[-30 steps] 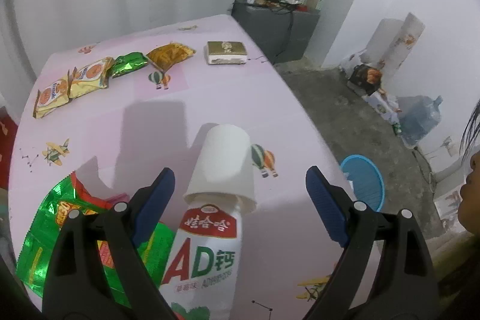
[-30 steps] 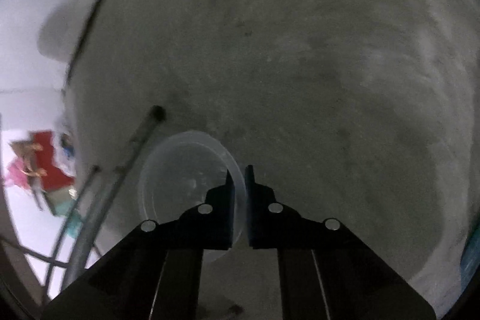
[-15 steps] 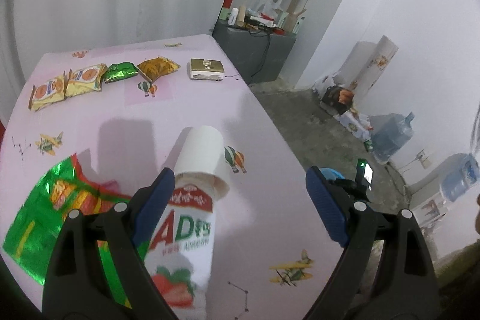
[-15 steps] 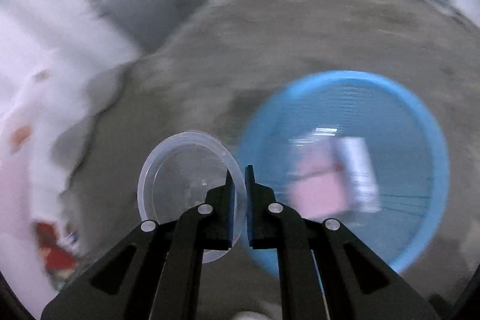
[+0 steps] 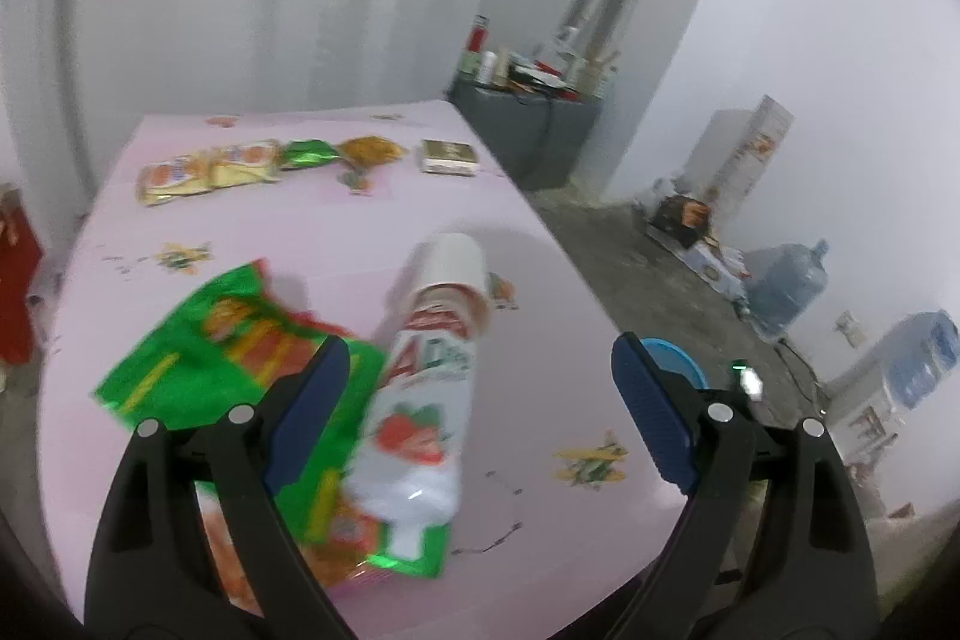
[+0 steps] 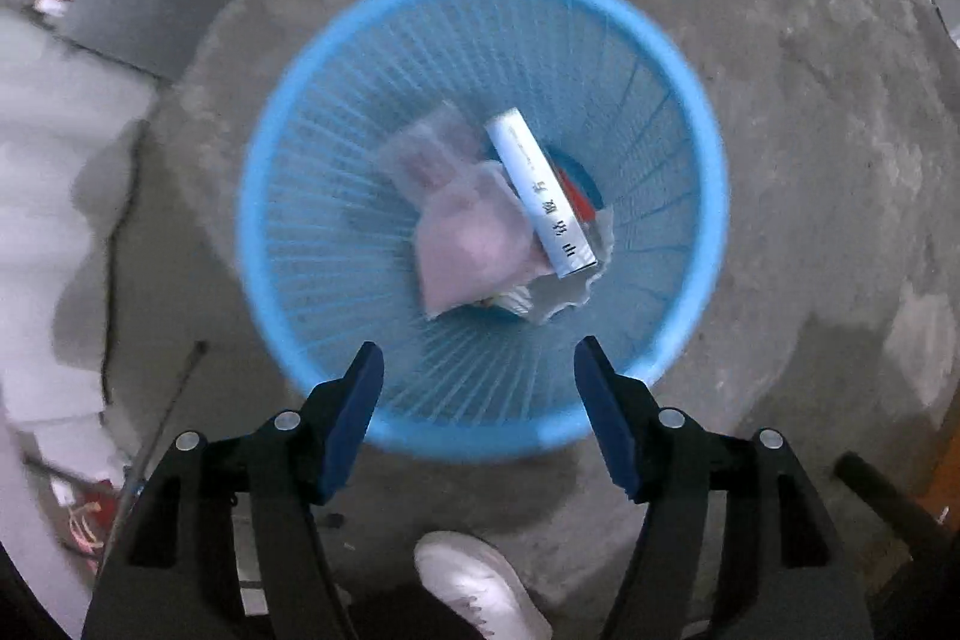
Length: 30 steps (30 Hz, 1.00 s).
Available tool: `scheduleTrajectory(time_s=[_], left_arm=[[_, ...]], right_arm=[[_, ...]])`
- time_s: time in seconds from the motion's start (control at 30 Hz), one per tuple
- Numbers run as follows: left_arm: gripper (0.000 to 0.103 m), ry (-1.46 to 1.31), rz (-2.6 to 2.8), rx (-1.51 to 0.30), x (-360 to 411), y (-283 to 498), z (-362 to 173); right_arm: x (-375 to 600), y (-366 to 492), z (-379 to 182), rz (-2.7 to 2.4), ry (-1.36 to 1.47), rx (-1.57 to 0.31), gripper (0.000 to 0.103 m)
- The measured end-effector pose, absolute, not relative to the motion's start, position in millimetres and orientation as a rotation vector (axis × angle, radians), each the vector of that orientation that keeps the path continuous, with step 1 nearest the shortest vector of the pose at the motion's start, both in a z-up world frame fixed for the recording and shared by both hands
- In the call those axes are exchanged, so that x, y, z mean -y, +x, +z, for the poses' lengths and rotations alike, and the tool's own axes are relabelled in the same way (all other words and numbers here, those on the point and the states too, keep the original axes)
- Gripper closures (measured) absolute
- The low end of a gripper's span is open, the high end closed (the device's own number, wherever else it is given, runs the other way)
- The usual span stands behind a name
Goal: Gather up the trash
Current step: 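Open the right gripper over the wastebasket to drop the clear cup, then grasp the AD drink bottle with the left gripper while the right grasps the paper cup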
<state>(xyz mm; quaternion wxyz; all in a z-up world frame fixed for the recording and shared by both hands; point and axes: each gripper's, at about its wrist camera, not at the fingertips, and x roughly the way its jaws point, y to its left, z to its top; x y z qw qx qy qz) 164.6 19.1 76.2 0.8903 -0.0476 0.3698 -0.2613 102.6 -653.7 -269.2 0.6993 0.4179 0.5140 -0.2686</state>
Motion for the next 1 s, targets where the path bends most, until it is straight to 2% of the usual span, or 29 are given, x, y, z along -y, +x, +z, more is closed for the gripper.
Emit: scheduleTrajectory(time_s=[0.2, 0.33, 0.43, 0.63, 1.0], left_arm=[[0.018, -0.115, -0.465, -0.721, -62, 147, 77], [0.018, -0.115, -0.421, -0.716, -83, 140, 70], [0.018, -0.128, -0.408, -0.716, -94, 136, 63], [0.018, -0.167, -0.479, -0.733, -96, 139, 54], [0.018, 0.020, -0.662, -0.889, -13, 202, 22]], right_arm=[[601, 63, -153, -0.510, 0.839, -0.970, 0.036], [532, 52, -69, -0.368, 0.752, -0.812, 0.026], [484, 53, -32, -0.243, 0.709, -0.754, 0.022], [386, 101, -11, -0.016, 0.624, -0.811, 0.022], [273, 218, 0, 0.191, 0.406, -0.909, 0.022]])
